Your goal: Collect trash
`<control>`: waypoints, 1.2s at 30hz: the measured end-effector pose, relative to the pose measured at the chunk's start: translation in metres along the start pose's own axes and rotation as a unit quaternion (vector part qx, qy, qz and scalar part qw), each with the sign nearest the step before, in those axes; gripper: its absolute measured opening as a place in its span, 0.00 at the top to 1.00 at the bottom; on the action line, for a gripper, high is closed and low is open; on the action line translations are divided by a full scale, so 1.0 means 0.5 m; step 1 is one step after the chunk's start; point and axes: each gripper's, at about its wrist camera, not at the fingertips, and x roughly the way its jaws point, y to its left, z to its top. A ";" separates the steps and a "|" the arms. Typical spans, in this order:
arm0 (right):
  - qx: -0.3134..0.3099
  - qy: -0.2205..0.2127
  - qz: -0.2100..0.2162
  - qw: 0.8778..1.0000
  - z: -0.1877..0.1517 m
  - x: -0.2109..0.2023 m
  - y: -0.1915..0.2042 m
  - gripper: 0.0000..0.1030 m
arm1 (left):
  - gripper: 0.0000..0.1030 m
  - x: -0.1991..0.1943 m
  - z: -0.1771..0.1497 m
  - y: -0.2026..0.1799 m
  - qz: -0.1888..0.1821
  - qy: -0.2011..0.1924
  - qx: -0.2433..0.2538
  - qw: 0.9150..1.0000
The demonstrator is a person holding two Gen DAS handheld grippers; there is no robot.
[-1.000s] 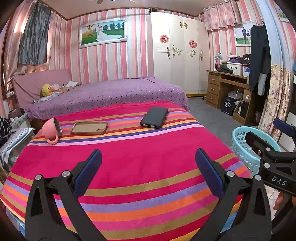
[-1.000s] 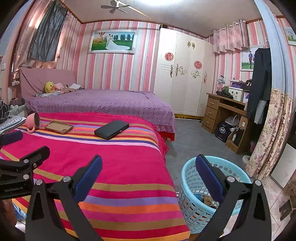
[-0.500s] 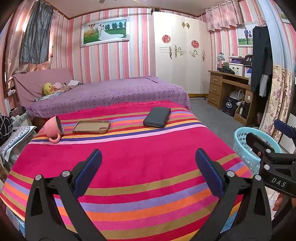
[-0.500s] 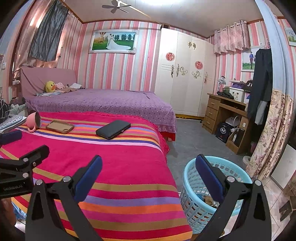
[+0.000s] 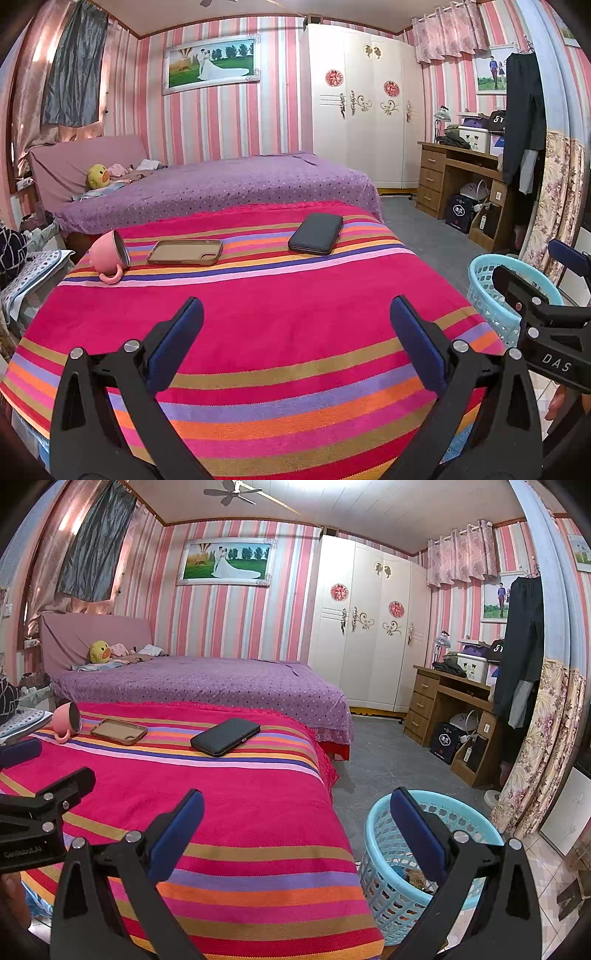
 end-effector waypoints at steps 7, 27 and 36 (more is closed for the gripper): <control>0.002 0.000 -0.001 1.000 -0.001 0.001 -0.001 0.05 | 0.05 -0.001 0.001 -0.001 0.001 -0.002 0.001 1.000; 0.001 0.000 -0.001 1.000 0.000 0.000 -0.002 0.05 | 0.05 -0.003 0.002 0.001 0.003 -0.004 -0.002 1.000; 0.001 0.001 -0.001 1.000 -0.001 0.000 -0.003 0.04 | 0.05 -0.004 0.001 0.002 0.005 -0.004 -0.003 1.000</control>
